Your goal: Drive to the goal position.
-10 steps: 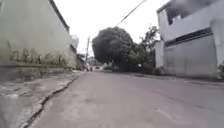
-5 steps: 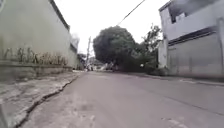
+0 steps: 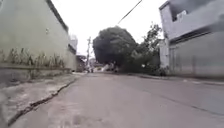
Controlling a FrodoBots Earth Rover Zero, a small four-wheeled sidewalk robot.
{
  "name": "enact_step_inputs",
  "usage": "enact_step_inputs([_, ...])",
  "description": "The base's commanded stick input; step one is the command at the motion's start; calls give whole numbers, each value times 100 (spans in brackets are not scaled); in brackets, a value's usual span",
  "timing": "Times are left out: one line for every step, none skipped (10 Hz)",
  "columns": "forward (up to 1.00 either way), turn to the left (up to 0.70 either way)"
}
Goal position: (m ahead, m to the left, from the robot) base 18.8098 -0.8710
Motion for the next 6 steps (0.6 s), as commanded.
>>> enact_step_inputs([70,0])
enact_step_inputs([70,0])
enact_step_inputs([70,-1])
enact_step_inputs([70,-13])
enact_step_inputs([70,-32])
enact_step_inputs([70,-34])
